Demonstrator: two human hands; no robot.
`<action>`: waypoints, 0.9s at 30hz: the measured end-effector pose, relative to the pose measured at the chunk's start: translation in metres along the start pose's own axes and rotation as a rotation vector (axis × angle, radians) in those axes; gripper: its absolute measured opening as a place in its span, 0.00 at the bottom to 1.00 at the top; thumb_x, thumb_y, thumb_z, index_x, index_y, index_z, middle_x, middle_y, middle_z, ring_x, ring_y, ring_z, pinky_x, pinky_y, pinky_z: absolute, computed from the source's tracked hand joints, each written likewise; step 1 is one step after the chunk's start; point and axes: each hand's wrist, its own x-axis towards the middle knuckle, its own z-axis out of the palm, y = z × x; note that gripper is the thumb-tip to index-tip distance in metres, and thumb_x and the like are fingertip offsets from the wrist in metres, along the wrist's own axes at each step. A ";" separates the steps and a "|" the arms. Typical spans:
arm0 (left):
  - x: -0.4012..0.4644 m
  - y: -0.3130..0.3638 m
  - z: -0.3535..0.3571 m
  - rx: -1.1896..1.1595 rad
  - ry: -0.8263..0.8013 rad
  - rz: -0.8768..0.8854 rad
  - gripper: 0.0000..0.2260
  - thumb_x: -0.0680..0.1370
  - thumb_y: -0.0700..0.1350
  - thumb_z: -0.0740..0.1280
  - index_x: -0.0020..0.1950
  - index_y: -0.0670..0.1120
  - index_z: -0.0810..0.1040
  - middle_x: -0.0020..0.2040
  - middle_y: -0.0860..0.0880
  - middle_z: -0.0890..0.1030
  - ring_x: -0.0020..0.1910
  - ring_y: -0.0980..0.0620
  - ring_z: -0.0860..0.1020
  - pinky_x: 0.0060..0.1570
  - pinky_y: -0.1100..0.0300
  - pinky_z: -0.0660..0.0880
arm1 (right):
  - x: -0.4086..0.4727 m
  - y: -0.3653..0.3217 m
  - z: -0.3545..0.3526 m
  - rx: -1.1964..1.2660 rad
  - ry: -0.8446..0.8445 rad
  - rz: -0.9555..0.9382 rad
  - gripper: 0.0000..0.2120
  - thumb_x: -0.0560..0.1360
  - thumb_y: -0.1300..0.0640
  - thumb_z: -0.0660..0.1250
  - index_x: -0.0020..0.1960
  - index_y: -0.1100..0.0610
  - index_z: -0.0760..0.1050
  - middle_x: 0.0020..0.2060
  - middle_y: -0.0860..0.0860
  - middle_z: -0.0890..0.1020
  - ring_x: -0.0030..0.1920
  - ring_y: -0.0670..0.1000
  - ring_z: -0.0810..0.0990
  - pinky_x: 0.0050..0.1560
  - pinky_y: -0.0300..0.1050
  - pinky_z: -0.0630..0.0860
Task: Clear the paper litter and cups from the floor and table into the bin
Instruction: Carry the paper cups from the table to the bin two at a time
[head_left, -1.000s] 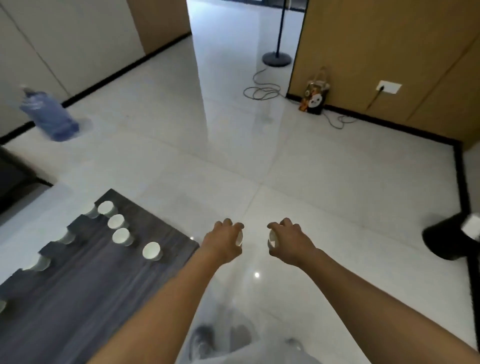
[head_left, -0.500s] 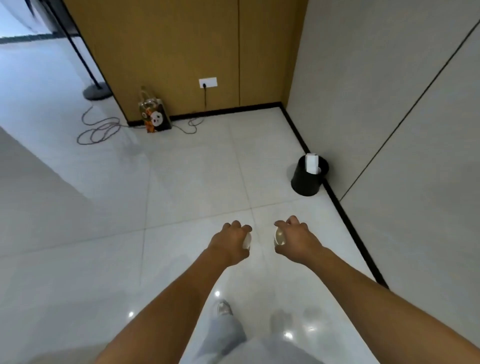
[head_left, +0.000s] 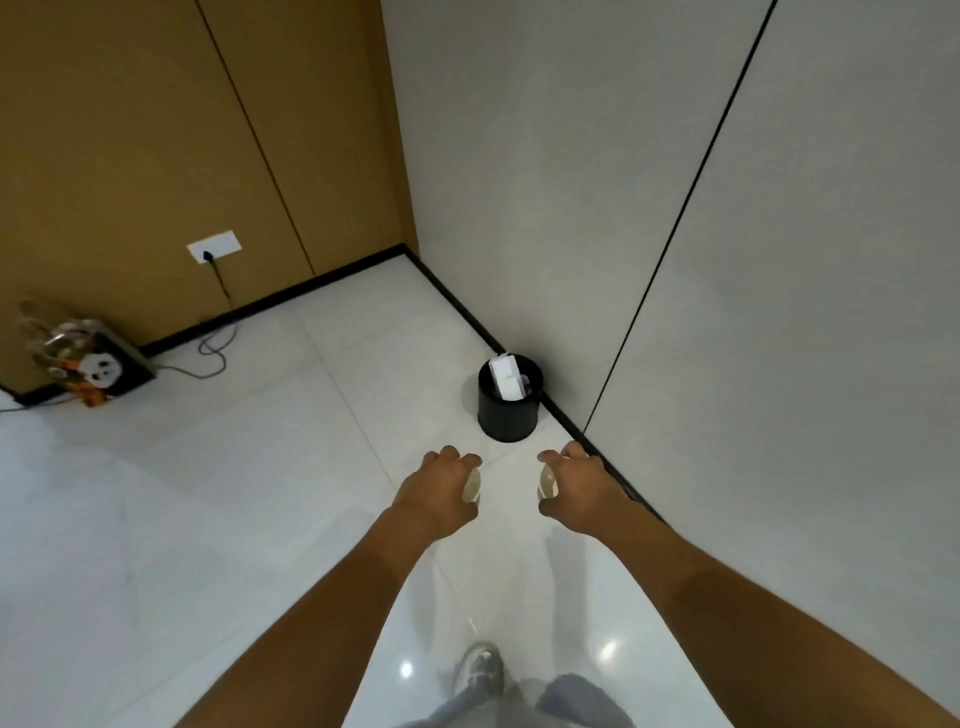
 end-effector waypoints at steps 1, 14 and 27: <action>0.016 -0.002 -0.008 0.004 0.004 0.003 0.27 0.75 0.48 0.68 0.73 0.51 0.63 0.67 0.48 0.68 0.66 0.46 0.66 0.60 0.52 0.73 | 0.012 0.000 -0.007 0.003 0.001 0.003 0.32 0.73 0.52 0.69 0.75 0.50 0.61 0.67 0.53 0.64 0.66 0.58 0.66 0.62 0.50 0.72; 0.244 0.016 -0.056 -0.074 -0.004 -0.068 0.27 0.75 0.47 0.67 0.72 0.51 0.64 0.66 0.46 0.67 0.65 0.46 0.66 0.58 0.52 0.74 | 0.234 0.058 -0.114 -0.020 -0.071 -0.039 0.32 0.73 0.53 0.69 0.74 0.51 0.62 0.68 0.54 0.65 0.64 0.60 0.67 0.63 0.50 0.72; 0.402 -0.008 -0.069 -0.226 -0.067 -0.259 0.28 0.74 0.50 0.69 0.73 0.51 0.63 0.66 0.46 0.67 0.65 0.47 0.68 0.58 0.53 0.74 | 0.431 0.074 -0.161 -0.066 -0.244 -0.099 0.34 0.72 0.53 0.71 0.73 0.54 0.60 0.70 0.54 0.64 0.66 0.60 0.66 0.60 0.51 0.70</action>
